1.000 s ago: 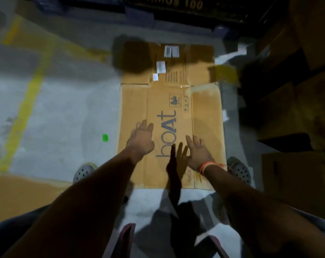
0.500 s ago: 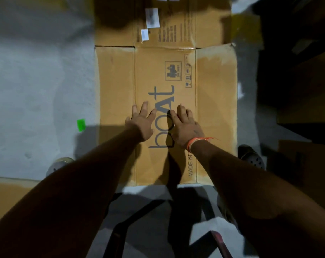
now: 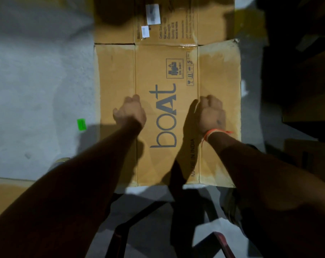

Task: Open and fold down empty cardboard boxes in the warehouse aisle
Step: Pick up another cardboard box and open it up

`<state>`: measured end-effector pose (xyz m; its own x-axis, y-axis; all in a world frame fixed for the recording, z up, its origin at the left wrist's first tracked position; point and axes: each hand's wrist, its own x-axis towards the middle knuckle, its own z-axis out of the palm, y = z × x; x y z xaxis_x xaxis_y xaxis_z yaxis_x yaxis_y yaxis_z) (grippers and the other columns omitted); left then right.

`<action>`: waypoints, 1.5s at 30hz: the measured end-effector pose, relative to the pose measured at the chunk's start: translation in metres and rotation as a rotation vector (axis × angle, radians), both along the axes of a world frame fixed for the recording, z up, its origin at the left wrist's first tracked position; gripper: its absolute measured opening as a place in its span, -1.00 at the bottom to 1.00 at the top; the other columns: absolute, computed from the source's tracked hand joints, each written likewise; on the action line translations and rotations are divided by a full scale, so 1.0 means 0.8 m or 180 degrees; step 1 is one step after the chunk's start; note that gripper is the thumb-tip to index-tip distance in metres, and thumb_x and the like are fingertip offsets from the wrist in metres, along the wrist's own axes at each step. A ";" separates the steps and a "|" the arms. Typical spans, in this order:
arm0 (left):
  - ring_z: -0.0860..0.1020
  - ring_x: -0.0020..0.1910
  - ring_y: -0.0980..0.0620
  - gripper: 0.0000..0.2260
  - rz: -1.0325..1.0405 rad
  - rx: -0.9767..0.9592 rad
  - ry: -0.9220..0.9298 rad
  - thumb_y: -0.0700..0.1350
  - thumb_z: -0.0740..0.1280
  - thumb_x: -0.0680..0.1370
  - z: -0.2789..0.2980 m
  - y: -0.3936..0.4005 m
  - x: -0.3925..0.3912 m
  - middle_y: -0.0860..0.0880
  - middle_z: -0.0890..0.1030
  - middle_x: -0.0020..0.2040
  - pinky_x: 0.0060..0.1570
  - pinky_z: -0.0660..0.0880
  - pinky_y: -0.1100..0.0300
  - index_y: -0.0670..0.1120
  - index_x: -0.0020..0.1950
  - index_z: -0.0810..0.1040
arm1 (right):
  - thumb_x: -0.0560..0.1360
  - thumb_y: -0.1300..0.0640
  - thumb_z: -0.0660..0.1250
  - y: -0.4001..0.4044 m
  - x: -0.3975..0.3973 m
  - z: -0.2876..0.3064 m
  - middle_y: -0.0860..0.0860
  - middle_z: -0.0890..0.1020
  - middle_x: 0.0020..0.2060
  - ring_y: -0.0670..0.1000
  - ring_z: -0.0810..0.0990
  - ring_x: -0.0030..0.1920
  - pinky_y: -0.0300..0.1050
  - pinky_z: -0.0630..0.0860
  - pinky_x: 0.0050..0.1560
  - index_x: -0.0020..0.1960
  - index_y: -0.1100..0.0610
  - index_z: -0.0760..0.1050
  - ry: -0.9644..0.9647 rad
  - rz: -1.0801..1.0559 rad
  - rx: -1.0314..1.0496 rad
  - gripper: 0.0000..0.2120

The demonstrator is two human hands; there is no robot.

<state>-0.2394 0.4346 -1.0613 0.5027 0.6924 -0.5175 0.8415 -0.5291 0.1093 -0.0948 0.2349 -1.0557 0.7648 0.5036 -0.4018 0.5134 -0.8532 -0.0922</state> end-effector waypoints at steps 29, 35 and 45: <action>0.55 0.13 -0.09 -0.36 0.2488 -0.1214 -0.1469 -0.05 0.58 0.46 -0.019 0.108 -0.115 -0.08 0.55 0.20 0.06 0.54 0.06 -0.19 0.42 0.38 | 0.31 -0.14 0.61 -0.072 0.060 0.020 0.15 0.63 0.03 0.21 0.64 0.00 -0.03 0.62 -0.26 0.17 0.19 0.52 0.0782 -0.2699 0.0253 -0.39; 0.55 0.16 -0.11 -0.41 0.2636 -0.1238 -0.1631 -0.17 0.55 0.48 -0.011 0.106 -0.116 -0.13 0.54 0.21 0.27 0.52 -0.03 -0.17 0.39 0.33 | 0.39 -0.01 0.57 -0.067 0.048 0.040 0.14 0.63 0.04 0.21 0.60 0.11 -0.05 0.52 0.01 0.11 0.16 0.53 0.0627 -0.2617 0.0307 -0.59; 0.59 0.12 -0.16 -0.65 0.1947 -0.0856 -0.1603 -0.13 0.43 0.57 0.003 0.088 -0.113 -0.14 0.61 0.13 0.20 0.54 -0.05 -0.13 0.31 0.43 | 0.44 -0.01 0.53 -0.061 0.037 0.051 0.10 0.56 -0.03 0.19 0.58 0.07 -0.09 0.41 -0.07 0.12 0.10 0.48 0.0550 -0.2563 0.0352 -0.64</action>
